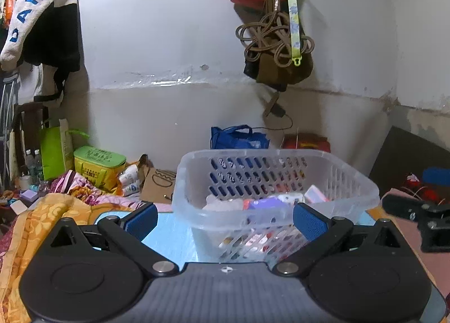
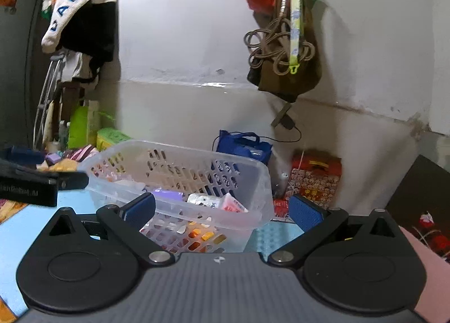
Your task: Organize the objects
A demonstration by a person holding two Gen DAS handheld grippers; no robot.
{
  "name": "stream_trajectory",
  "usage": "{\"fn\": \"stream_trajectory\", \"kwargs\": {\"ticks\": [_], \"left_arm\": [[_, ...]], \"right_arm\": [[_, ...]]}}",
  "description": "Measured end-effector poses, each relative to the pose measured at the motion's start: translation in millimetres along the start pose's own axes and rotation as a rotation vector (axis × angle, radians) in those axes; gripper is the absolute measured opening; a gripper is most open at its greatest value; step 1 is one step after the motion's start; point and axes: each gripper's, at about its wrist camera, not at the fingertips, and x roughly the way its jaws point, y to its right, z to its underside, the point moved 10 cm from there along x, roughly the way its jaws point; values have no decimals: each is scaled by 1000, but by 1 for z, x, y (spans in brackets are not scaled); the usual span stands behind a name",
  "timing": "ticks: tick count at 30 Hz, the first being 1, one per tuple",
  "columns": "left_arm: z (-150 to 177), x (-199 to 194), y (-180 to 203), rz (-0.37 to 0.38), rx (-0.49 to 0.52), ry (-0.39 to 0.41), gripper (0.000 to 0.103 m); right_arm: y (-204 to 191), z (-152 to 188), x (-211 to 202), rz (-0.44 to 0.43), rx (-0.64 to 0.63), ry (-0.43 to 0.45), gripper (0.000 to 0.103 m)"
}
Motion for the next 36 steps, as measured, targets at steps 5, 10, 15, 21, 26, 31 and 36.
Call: {"fn": "stream_trajectory", "kwargs": {"ticks": [5,10,15,21,26,31,36], "left_arm": [[6,1,-6,-4,-17,-27,103],[9,-1,-4,-17,4,-29,103],[15,3,4,-15,29,-48,103],[20,6,9,-22,36,-60,103],[20,7,8,-21,27,-65,103],[22,7,10,2,26,-76,103],[23,7,9,7,22,-78,103]], "right_arm": [[1,1,4,-21,56,-17,103],[8,9,8,-68,131,-44,103],[14,16,11,-58,147,-54,103],[13,23,13,-55,140,-65,103],[14,26,14,-61,145,-74,103],[17,25,14,-61,171,-76,103],[16,26,14,-70,176,-81,103]]}}
